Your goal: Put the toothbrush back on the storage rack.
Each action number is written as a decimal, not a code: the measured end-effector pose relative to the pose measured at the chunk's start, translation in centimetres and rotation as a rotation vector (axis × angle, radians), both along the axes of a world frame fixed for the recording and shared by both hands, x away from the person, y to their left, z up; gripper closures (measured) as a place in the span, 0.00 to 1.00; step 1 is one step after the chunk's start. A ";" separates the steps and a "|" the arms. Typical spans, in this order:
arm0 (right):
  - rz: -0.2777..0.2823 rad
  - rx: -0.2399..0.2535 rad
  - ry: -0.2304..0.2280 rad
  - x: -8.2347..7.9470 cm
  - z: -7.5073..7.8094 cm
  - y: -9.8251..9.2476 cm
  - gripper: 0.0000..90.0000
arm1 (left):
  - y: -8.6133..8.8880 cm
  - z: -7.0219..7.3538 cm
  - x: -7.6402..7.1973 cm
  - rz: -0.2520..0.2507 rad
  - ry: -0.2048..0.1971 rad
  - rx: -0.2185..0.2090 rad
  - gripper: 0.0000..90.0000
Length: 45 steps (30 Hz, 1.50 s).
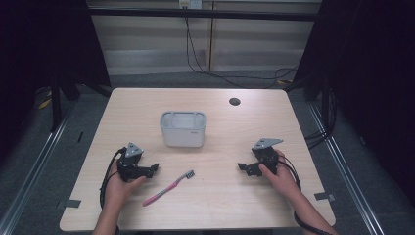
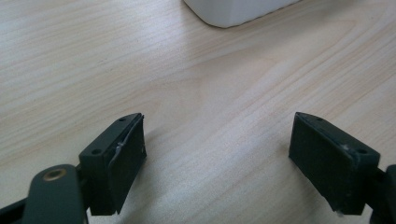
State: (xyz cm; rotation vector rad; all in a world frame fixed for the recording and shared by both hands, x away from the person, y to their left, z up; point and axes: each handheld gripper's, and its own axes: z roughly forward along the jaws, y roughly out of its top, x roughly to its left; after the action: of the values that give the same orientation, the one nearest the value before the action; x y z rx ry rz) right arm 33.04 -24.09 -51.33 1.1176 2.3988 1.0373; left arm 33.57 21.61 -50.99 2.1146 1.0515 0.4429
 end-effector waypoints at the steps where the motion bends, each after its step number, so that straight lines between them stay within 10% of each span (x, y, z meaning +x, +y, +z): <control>1: 0.001 0.000 0.000 0.0 0.0 0.0 0.12 | 0.0 0.0 0.0 0.000 0.000 0.000 0.20; 8: 0.000 0.000 0.000 0.0 0.0 0.0 0.12 | -0.1 0.1 -0.1 0.014 0.009 0.001 0.21; 22: 0.000 0.000 0.000 0.0 0.0 0.0 0.12 | -2.9 3.3 -0.3 -0.100 0.216 0.094 0.35; 45: 0.000 0.000 0.000 0.0 0.0 0.0 0.12 | -5.9 5.5 0.0 -0.208 0.298 0.169 0.41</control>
State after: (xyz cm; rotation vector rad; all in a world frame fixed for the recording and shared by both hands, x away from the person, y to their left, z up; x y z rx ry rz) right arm 33.04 -24.09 -51.33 1.1173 2.3986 1.0372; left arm 33.54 15.72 -45.49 2.4665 0.9680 0.1205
